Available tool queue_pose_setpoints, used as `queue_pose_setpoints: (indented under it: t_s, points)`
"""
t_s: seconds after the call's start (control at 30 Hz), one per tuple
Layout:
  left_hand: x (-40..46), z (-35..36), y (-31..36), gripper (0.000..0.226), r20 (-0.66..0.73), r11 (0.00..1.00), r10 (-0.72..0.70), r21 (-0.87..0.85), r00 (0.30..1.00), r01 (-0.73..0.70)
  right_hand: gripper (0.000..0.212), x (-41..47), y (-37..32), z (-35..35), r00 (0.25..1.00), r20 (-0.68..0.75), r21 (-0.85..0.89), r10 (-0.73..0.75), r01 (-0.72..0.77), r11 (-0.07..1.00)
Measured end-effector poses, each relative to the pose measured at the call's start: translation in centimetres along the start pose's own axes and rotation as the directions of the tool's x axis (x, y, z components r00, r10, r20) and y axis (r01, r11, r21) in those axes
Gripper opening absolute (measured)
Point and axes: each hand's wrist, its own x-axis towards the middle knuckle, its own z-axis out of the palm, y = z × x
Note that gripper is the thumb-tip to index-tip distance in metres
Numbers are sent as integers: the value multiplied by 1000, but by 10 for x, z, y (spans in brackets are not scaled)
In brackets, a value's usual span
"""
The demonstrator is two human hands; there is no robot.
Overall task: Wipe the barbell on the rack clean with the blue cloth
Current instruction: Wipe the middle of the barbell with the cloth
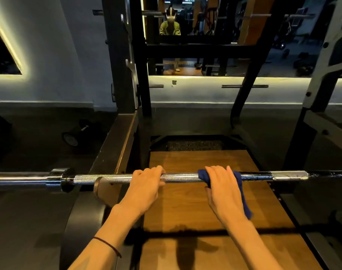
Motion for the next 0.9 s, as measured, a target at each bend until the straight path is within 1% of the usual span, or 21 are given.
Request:
queue_pose_setpoints:
  t_s: [0.07,0.13,0.2,0.27,0.33,0.43,0.5,0.63,0.67,0.8,0.9]
  points:
    - [3,-2,-1,29,39,1000,-8,1,999,8,59,3,-10,2,999,41,-38,31,-30,999]
    - [4,2,-2,29,33,997,-31,-74,999,33,58,7,-30,0,997,60,-33,40,-38,999]
    - [-1,5,-1,33,-18,994,-42,-103,999,40,56,10,-58,-2,993,116,-16,7,-5,1000]
    - [-6,14,-1,41,-65,998,-11,-70,998,6,54,13,-87,-1,986,157,9,-54,53,999]
    - [-11,20,-1,50,-130,998,24,-46,991,-30,49,16,-101,-1,981,176,52,-84,76,996]
    - [-14,20,0,50,-200,997,41,-55,979,-53,45,19,-93,-7,980,178,74,-88,76,994]
    - [-16,21,-1,48,-230,996,49,-57,972,-64,46,15,-80,-13,986,140,82,-94,83,993]
    - [-16,23,-1,44,-248,998,22,-51,968,-36,65,9,-45,-21,987,125,45,-103,98,994]
    - [-16,23,-1,43,-252,998,14,-60,968,-30,66,9,-33,-23,987,122,33,-106,103,994]
    - [-15,25,0,41,-260,998,39,-39,965,-51,51,8,-4,-29,984,143,-18,-107,110,994]
    - [-13,29,-5,41,-262,999,36,-27,964,-45,49,6,-15,-24,985,166,-54,-39,48,997]
